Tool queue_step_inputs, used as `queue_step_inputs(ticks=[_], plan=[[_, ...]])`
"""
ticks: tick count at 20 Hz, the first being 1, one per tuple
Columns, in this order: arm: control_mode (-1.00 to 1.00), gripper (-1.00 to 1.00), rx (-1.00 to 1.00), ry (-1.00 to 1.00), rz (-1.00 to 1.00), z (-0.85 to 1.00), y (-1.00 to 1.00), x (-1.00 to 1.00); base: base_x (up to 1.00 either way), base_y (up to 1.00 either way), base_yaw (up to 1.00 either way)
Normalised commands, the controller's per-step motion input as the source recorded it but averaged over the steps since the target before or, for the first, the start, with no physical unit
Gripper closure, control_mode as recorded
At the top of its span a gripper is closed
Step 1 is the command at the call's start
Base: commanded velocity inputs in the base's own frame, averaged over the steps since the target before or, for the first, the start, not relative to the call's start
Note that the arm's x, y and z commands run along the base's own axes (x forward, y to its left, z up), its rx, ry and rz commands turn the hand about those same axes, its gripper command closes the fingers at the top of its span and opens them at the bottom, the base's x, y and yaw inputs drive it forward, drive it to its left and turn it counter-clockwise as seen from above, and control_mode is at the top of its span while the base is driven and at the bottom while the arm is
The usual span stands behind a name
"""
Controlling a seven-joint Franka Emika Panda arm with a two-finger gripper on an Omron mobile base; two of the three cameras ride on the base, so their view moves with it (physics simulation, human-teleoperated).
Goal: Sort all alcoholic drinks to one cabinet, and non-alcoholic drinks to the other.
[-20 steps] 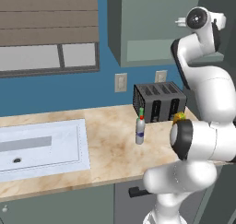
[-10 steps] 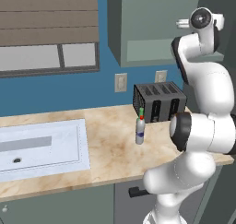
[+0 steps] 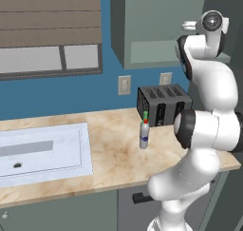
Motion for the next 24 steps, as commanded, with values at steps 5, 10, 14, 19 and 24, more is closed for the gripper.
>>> queue_step_inputs(ticks=[5, 10, 14, 19, 24], plan=[[-1.00, 1.00, 0.02, -0.04, 0.07, -0.03, -0.06, 0.34, 0.00, 0.00, 0.00], [-1.00, 1.00, 0.00, -0.05, 0.06, -0.03, -0.05, 0.29, 0.00, 0.00, 0.00], [-1.00, -1.00, 0.00, -0.02, 0.05, -0.18, -0.05, 0.18, 0.00, 0.00, 0.00], [-1.00, -1.00, 0.00, 0.00, 0.04, -0.14, 0.00, 0.19, 0.00, 0.00, 0.00], [-1.00, -1.00, 0.01, 0.00, 0.01, 0.00, 0.00, 0.04, 0.00, 0.00, 0.00]])
